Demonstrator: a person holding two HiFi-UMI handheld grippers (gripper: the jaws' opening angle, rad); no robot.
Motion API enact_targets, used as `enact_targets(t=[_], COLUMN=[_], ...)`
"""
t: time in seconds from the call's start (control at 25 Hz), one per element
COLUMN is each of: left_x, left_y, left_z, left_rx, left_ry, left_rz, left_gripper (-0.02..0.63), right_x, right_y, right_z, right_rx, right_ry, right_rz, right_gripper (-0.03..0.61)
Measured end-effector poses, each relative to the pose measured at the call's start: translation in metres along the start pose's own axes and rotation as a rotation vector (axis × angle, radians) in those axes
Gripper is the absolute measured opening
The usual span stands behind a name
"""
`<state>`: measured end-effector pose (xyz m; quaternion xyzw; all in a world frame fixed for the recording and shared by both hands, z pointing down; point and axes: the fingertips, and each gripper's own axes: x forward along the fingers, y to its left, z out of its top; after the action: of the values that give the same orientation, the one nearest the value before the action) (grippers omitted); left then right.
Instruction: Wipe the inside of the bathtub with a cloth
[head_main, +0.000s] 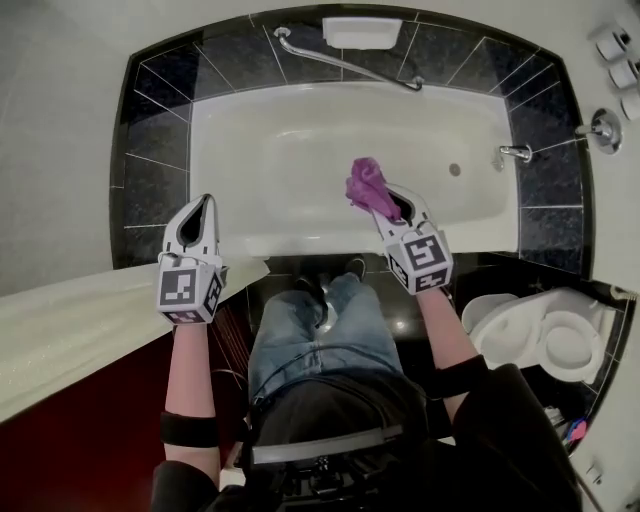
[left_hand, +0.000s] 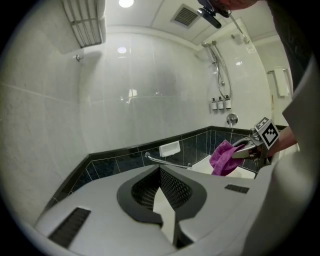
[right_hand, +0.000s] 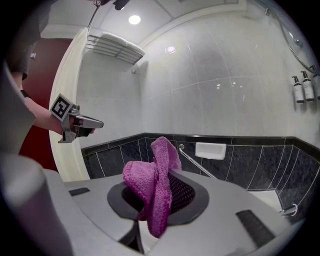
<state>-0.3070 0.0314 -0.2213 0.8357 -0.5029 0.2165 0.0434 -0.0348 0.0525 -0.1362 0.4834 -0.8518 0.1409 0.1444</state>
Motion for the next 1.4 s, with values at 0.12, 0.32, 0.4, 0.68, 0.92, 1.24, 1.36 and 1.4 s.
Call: enact_targets(t=[0.12,0.32,0.4,0.68,0.92,1.24,1.36,1.4], left_x=[0.01,0.037,0.054,0.12,0.179,0.246,0.274,0.284], left_y=[0.009,0.026,0.031,0.051,0.07,0.071,0.072,0.072], left_z=[-0.01,-0.043,-0.065,-0.148,-0.21,-0.29,-0.326,-0.34], left_rx=[-0.006,-0.008,-0.009,-0.005,-0.029,-0.028,-0.014,-0.01], left_ry=[0.005,0.02,0.011,-0.012,-0.048,-0.073,-0.08,-0.079], left_rz=[0.025,0.02,0.009,-0.021,-0.016,-0.034,-0.035,-0.032], left_gripper=[0.0,0.0,0.0,0.0,0.0,0.0,0.0,0.0], right_x=[0.015,0.047,0.062,0.135,0.202,0.278,0.311,0.322], right_y=[-0.009,-0.021,-0.027,-0.039,-0.052,-0.083,-0.095,-0.101], right_z=[-0.01,-0.029,-0.042,-0.113,-0.172,-0.242,-0.271,-0.282], right_rx=[0.005,0.017,0.015,-0.019,-0.02,-0.052,-0.045,-0.044], right_ry=[0.009,0.01,0.007,0.006,0.012,-0.008,-0.011,-0.008], right_rz=[0.002,-0.045,-0.068,-0.112,-0.14,-0.181,-0.195,-0.202], right_gripper=[0.091,0.091,0.091,0.091,0.091,0.091,0.091,0.091])
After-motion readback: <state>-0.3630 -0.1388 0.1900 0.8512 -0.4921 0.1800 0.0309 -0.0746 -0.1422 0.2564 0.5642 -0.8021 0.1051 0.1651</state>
